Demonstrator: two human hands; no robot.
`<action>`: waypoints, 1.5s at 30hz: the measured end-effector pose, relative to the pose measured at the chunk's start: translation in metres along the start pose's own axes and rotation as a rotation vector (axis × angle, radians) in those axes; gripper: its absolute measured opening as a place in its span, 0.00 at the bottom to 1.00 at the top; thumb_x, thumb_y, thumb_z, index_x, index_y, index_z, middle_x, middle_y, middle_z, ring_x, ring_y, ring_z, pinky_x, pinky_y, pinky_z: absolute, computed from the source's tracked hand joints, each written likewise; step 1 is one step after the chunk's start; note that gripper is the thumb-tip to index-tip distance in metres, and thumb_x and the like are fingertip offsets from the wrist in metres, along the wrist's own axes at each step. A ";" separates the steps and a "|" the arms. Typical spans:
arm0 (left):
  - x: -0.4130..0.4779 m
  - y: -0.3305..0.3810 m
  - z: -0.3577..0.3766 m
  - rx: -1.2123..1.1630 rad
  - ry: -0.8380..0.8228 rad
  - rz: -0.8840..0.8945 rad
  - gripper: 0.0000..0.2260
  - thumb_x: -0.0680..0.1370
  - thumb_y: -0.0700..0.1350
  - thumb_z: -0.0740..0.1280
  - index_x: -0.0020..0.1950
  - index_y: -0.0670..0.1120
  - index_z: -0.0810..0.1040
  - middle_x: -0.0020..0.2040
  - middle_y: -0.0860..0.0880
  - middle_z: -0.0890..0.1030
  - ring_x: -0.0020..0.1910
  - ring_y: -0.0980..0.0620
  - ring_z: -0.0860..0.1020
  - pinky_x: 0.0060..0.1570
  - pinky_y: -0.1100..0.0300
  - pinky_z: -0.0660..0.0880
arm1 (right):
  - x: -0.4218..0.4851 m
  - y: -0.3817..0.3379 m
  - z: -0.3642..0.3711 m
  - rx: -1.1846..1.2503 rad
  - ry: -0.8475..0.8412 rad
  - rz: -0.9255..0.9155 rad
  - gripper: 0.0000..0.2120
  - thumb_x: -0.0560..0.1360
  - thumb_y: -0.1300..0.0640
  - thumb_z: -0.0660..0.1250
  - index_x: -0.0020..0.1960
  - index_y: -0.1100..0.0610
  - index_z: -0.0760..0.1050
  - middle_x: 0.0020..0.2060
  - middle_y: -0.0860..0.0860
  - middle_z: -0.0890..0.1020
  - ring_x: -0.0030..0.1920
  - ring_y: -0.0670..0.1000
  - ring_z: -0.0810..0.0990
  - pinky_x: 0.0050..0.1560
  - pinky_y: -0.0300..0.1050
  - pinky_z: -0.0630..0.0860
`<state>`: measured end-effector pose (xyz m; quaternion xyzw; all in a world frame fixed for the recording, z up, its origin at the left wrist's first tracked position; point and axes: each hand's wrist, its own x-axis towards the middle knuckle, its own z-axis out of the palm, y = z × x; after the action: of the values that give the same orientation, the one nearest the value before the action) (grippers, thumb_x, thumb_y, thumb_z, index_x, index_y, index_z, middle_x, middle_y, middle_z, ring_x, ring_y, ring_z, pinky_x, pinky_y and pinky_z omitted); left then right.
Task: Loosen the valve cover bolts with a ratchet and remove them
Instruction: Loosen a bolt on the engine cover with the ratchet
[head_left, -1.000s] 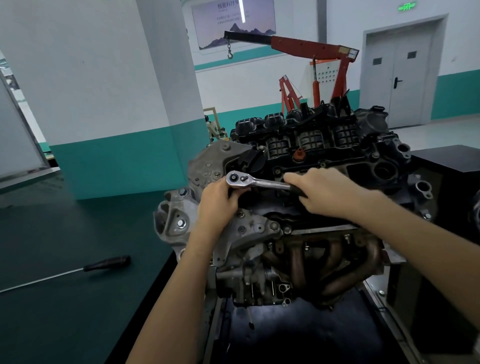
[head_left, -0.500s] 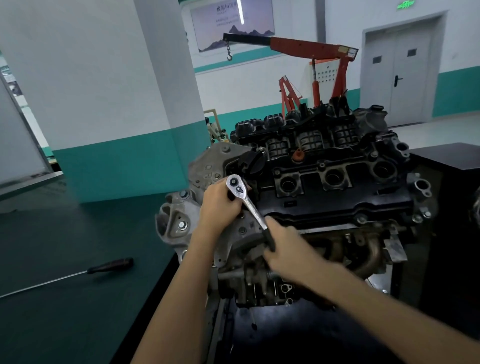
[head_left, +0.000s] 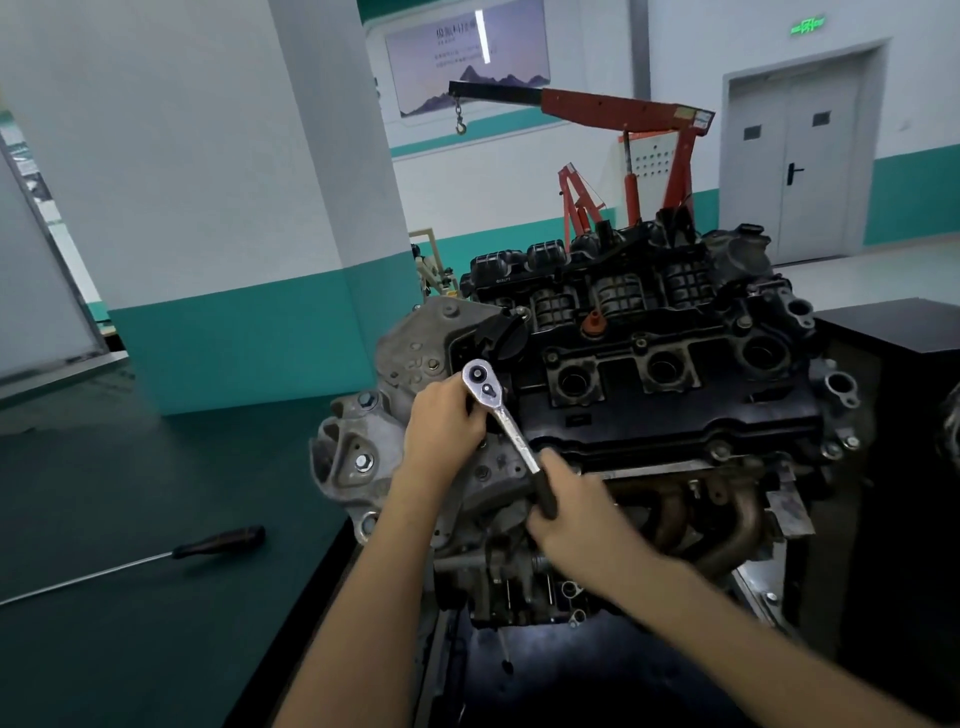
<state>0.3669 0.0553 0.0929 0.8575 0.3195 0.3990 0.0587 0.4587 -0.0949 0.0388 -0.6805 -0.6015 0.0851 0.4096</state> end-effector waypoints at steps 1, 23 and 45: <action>0.000 0.000 0.001 -0.011 0.001 -0.007 0.08 0.77 0.40 0.63 0.46 0.40 0.81 0.45 0.44 0.84 0.47 0.41 0.80 0.49 0.48 0.74 | -0.002 -0.006 0.018 0.071 0.048 0.031 0.12 0.71 0.63 0.63 0.51 0.53 0.65 0.37 0.57 0.78 0.38 0.62 0.78 0.37 0.54 0.77; -0.001 0.001 0.002 -0.052 0.054 -0.029 0.09 0.78 0.38 0.65 0.38 0.38 0.75 0.36 0.40 0.81 0.39 0.37 0.78 0.39 0.51 0.70 | 0.002 0.004 -0.023 -0.115 0.006 -0.018 0.10 0.72 0.62 0.64 0.48 0.51 0.66 0.33 0.52 0.75 0.35 0.57 0.78 0.34 0.48 0.73; -0.001 0.003 0.002 -0.059 0.047 -0.015 0.08 0.79 0.39 0.65 0.42 0.37 0.78 0.39 0.39 0.82 0.42 0.37 0.78 0.39 0.52 0.68 | 0.022 0.012 -0.055 -0.493 0.083 -0.059 0.12 0.73 0.57 0.65 0.56 0.51 0.68 0.39 0.53 0.76 0.44 0.63 0.79 0.40 0.49 0.71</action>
<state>0.3695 0.0522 0.0920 0.8433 0.3152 0.4280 0.0796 0.5067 -0.1002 0.0752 -0.7449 -0.6064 -0.1043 0.2579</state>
